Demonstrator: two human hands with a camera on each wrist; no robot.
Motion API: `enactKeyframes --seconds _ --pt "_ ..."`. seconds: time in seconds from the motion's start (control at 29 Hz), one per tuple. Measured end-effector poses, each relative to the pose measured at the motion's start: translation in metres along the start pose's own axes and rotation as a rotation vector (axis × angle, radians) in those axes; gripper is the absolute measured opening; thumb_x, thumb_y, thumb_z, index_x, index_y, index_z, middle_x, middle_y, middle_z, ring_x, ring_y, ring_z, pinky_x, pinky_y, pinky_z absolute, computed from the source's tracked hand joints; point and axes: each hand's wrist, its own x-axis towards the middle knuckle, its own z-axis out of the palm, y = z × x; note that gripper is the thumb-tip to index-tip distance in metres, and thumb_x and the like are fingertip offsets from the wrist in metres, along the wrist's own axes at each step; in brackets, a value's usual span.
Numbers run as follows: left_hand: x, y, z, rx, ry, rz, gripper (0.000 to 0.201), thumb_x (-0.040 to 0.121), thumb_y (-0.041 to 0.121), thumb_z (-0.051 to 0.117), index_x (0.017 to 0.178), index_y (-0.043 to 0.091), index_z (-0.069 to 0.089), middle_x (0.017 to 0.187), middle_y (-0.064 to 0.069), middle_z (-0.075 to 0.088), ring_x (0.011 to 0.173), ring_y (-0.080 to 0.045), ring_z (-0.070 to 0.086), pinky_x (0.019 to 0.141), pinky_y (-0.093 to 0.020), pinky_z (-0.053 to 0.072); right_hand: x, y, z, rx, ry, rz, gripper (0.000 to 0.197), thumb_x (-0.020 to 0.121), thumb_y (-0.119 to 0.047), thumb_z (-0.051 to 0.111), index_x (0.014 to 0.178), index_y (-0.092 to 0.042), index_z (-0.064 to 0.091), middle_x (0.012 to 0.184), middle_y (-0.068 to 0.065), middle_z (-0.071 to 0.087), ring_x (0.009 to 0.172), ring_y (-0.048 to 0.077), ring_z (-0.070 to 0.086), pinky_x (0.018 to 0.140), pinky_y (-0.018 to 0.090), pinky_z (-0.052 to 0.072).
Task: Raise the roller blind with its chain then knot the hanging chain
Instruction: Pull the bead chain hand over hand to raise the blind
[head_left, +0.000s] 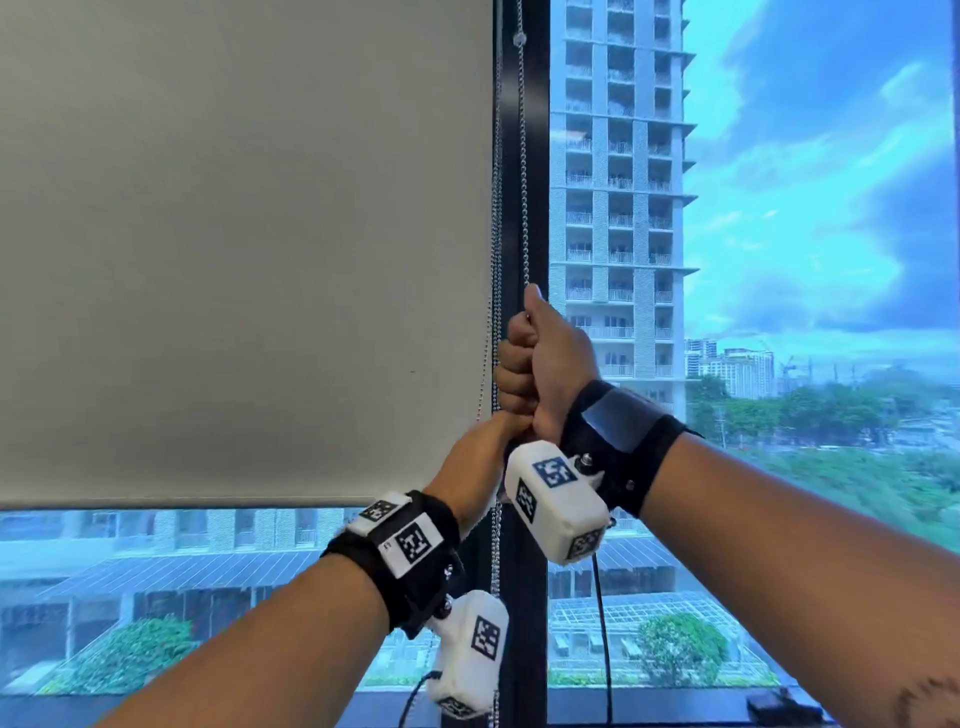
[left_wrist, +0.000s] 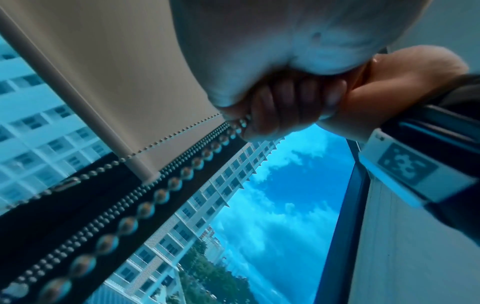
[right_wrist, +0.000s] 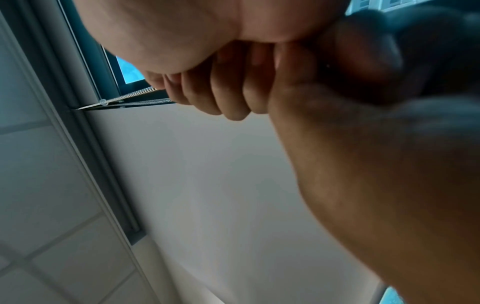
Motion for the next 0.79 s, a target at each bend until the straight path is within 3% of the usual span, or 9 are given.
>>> enactKeyframes --seconds 0.1,0.24,0.31,0.35,0.41,0.48,0.62,0.72,0.79 --pt "0.006 0.001 -0.015 0.06 -0.051 -0.013 0.023 0.095 0.009 0.041 0.082 0.006 0.059 0.078 -0.011 0.062 0.058 -0.01 0.055 0.056 -0.019 0.045 -0.006 0.005 -0.001 0.036 -0.012 0.014 0.055 0.097 -0.058 0.038 0.055 -0.024 0.025 0.044 -0.006 0.017 0.033 0.01 0.011 0.045 0.015 0.009" --pt "0.021 0.014 -0.032 0.153 -0.071 0.081 0.023 0.082 0.006 0.04 0.086 0.007 0.062 0.083 -0.014 0.065 0.07 -0.015 0.063 0.079 -0.038 0.049 -0.014 0.007 -0.006 0.052 -0.045 -0.01 0.051 0.098 -0.049 0.04 0.056 -0.025 0.023 0.045 -0.004 0.016 0.035 0.009 0.009 0.045 0.017 0.007" --pt "0.029 0.02 -0.037 0.094 -0.053 0.098 0.027 0.088 0.01 0.04 0.092 0.009 0.066 0.082 -0.012 0.064 0.077 -0.023 0.06 0.084 -0.048 0.052 -0.016 0.01 -0.009 0.039 -0.052 -0.011 0.05 0.098 -0.048 0.04 0.056 -0.025 0.024 0.044 -0.004 0.015 0.034 0.009 0.009 0.044 0.015 0.008" --pt "0.032 0.024 -0.037 0.051 -0.06 0.109 0.03 0.092 0.013 0.039 0.093 0.01 0.068 0.081 -0.01 0.065 0.076 -0.024 0.06 0.082 -0.048 0.053 -0.017 0.012 -0.009 0.027 -0.051 -0.006 0.05 0.097 -0.048 0.04 0.057 -0.026 0.023 0.044 -0.004 0.015 0.034 0.009 0.009 0.044 0.015 0.009" --pt "0.036 0.036 -0.037 -0.005 -0.084 0.115 0.036 0.101 0.021 0.036 0.092 0.014 0.07 0.076 -0.002 0.067 0.069 -0.017 0.06 0.074 -0.037 0.051 -0.02 0.019 -0.01 -0.001 -0.048 0.014 0.049 0.096 -0.05 0.039 0.057 -0.026 0.023 0.043 -0.005 0.015 0.034 0.009 0.009 0.045 0.016 0.008" --pt "0.037 0.047 -0.034 -0.025 -0.101 0.111 0.04 0.104 0.031 0.037 0.1 0.011 0.071 0.078 -0.001 0.067 0.07 -0.015 0.061 0.073 -0.031 0.05 -0.024 0.028 -0.01 -0.021 -0.034 0.037 0.049 0.095 -0.052 0.04 0.057 -0.026 0.022 0.045 -0.005 0.014 0.035 0.009 0.01 0.045 0.016 0.008" --pt "0.041 0.058 -0.029 -0.024 -0.105 0.114 0.048 0.103 0.045 0.041 0.113 0.007 0.067 0.089 -0.007 0.07 0.079 -0.019 0.063 0.075 -0.033 0.05 -0.034 0.041 -0.011 -0.004 -0.037 0.103 0.048 0.094 -0.054 0.041 0.058 -0.026 0.023 0.048 -0.005 0.014 0.036 0.01 0.011 0.044 0.016 0.008" --pt "0.044 0.061 -0.024 -0.091 -0.088 0.129 0.04 0.103 0.038 0.045 0.112 0.004 0.064 0.08 -0.006 0.065 0.07 -0.019 0.064 0.066 -0.03 0.051 -0.039 0.048 -0.012 0.014 -0.06 0.115 0.045 0.095 -0.049 0.039 0.06 -0.026 0.022 0.048 -0.005 0.014 0.037 0.01 0.01 0.045 0.017 0.005" --pt "0.043 0.061 -0.016 -0.223 -0.072 0.12 0.031 0.105 0.029 0.043 0.101 0.005 0.062 0.065 -0.001 0.052 0.054 -0.014 0.052 0.054 -0.027 0.045 -0.04 0.051 -0.016 0.007 -0.073 0.116 0.042 0.095 -0.042 0.038 0.059 -0.025 0.025 0.048 -0.005 0.015 0.041 0.01 0.009 0.047 0.023 0.001"
